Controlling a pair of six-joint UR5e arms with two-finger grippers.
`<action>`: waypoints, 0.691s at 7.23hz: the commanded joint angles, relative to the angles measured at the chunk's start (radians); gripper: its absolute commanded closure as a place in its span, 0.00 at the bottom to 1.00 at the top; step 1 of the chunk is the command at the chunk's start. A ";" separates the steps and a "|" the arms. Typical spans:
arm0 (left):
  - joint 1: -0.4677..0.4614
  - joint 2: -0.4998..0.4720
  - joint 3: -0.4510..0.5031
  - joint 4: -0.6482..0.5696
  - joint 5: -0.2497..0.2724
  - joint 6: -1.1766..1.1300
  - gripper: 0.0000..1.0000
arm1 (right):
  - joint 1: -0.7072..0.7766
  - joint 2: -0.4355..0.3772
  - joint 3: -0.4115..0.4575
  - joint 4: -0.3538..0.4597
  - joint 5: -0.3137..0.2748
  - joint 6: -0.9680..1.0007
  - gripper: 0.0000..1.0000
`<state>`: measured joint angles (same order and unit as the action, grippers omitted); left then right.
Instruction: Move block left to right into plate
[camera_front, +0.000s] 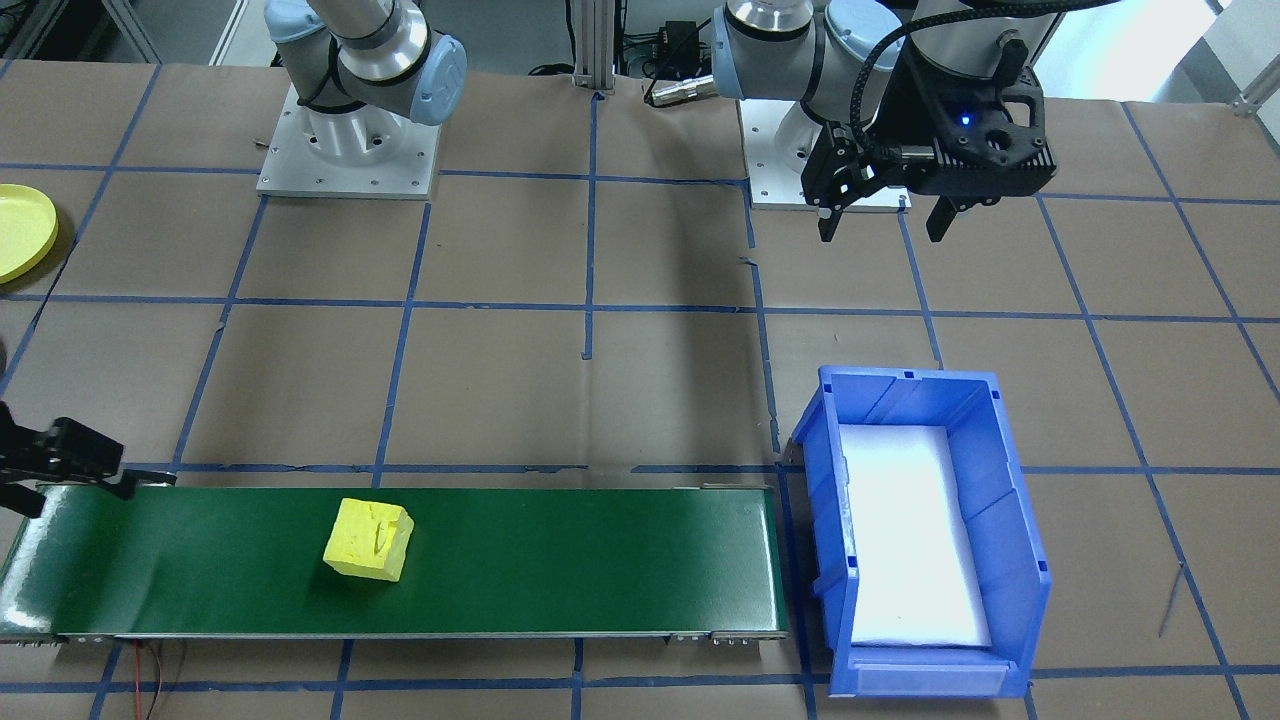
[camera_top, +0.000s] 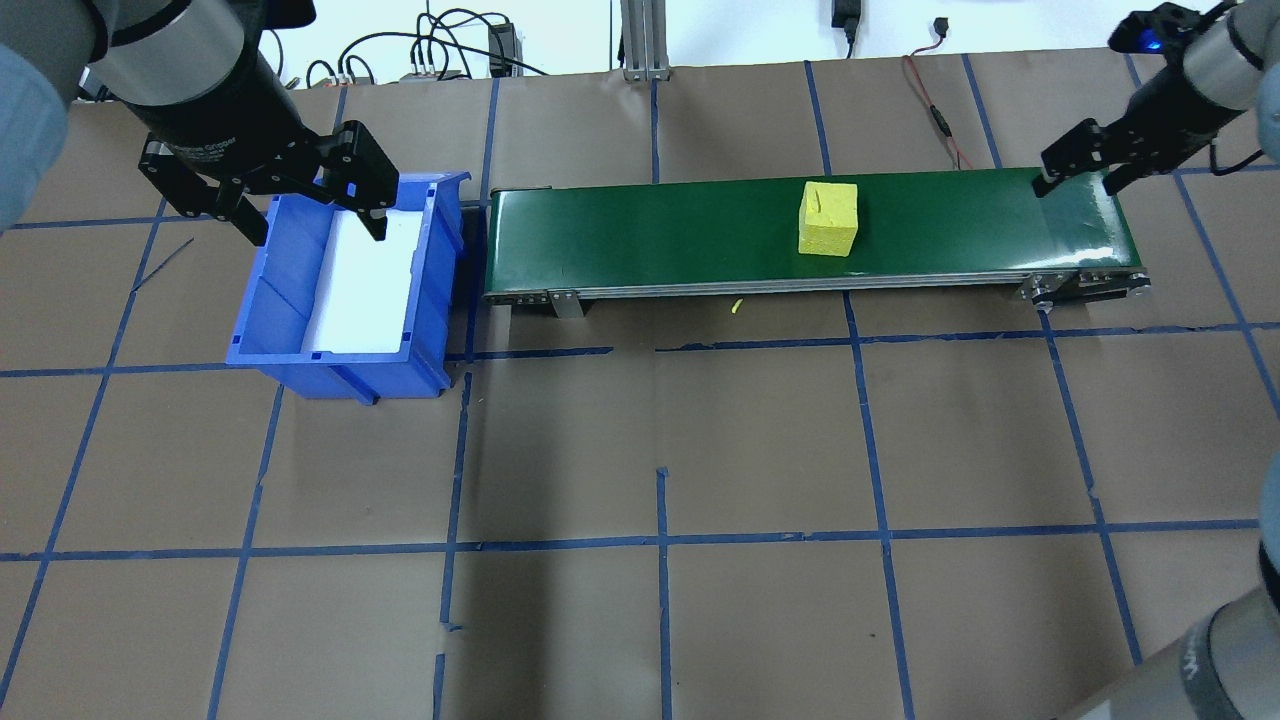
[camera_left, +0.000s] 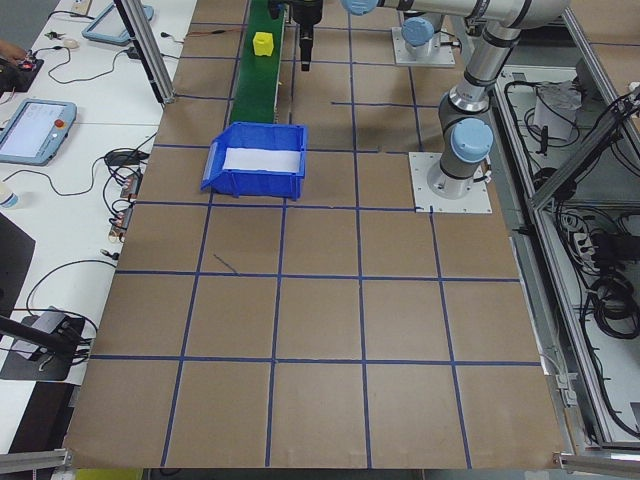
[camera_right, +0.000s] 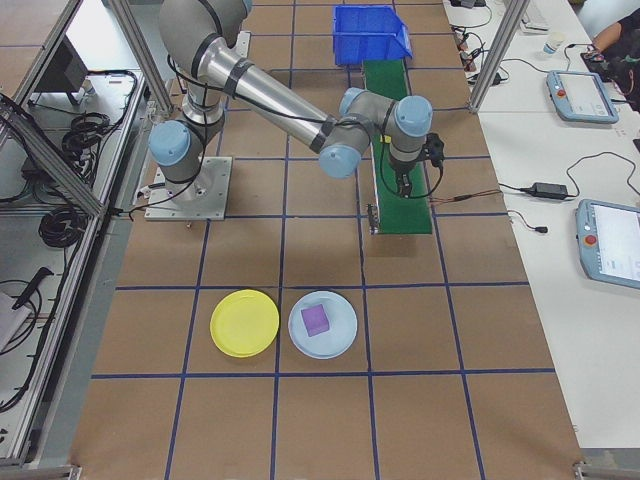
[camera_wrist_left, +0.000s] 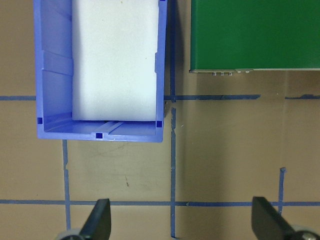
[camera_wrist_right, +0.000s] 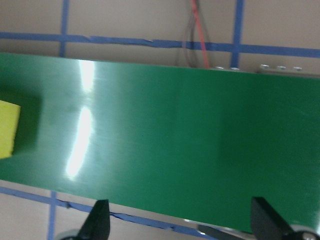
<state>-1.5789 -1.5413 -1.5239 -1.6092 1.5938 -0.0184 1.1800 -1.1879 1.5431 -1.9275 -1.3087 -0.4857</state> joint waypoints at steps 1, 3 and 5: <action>0.000 0.001 0.002 0.000 0.000 0.000 0.00 | 0.146 -0.001 -0.001 -0.007 0.069 0.209 0.00; -0.001 0.001 0.001 0.000 0.000 0.000 0.00 | 0.196 0.016 0.008 -0.071 0.071 0.282 0.00; 0.000 0.001 0.001 0.000 0.000 0.000 0.00 | 0.196 0.048 0.009 -0.083 0.069 0.268 0.00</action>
<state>-1.5788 -1.5402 -1.5232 -1.6092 1.5938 -0.0184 1.3726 -1.1557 1.5502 -1.9992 -1.2396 -0.2181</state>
